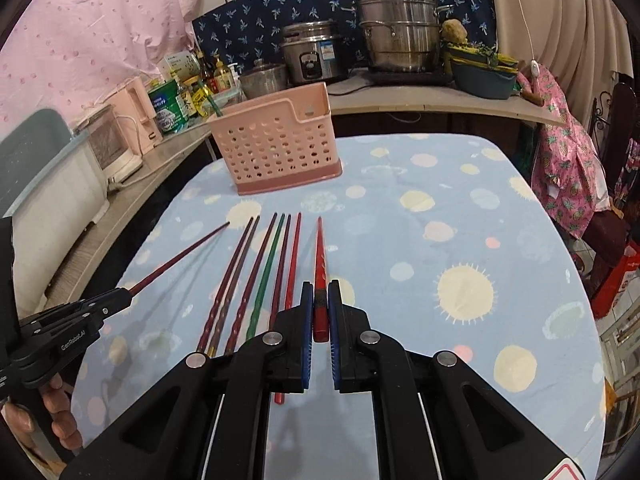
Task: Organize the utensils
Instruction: 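Grasp a red chopstick with right tool while left tool grasps a dark red chopstick, then carry both chopsticks up into the pink basket and open both tools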
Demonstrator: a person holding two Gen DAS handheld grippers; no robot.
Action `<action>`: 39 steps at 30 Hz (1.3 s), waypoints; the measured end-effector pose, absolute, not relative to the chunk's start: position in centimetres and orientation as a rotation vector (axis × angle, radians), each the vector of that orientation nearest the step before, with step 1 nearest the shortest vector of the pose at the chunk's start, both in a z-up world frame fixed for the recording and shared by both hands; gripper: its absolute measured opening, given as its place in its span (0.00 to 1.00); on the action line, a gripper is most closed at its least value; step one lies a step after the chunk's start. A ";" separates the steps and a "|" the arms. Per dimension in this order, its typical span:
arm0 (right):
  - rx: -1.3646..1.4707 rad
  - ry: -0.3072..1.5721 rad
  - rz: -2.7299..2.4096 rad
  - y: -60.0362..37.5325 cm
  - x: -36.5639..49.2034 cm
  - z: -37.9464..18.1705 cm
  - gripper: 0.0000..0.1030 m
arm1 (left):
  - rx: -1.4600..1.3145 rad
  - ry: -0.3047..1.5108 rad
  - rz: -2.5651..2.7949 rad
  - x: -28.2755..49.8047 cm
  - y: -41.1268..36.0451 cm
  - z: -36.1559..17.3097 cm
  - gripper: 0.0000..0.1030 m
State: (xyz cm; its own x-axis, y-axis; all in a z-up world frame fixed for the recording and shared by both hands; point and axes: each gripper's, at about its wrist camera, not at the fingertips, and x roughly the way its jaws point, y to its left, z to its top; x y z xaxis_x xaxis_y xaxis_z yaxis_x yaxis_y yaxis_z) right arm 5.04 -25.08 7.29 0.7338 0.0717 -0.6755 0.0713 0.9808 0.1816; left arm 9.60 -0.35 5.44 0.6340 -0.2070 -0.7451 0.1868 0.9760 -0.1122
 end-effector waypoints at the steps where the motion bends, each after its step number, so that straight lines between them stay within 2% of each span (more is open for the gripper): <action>1: 0.208 0.736 0.003 -25.4 5.4 7.9 0.07 | -0.030 0.841 -0.227 10.0 -0.3 6.2 0.07; 11: 0.220 0.626 -0.001 -27.1 8.7 13.2 0.07 | -0.030 0.747 -0.206 13.8 -0.6 11.2 0.07; 27: 0.233 0.563 0.021 -28.2 12.2 16.9 0.07 | -0.066 0.648 -0.214 17.7 -1.2 17.2 0.07; 39: 0.230 0.448 0.075 -28.4 17.6 24.1 0.07 | -0.103 0.522 -0.226 22.1 -2.5 24.8 0.07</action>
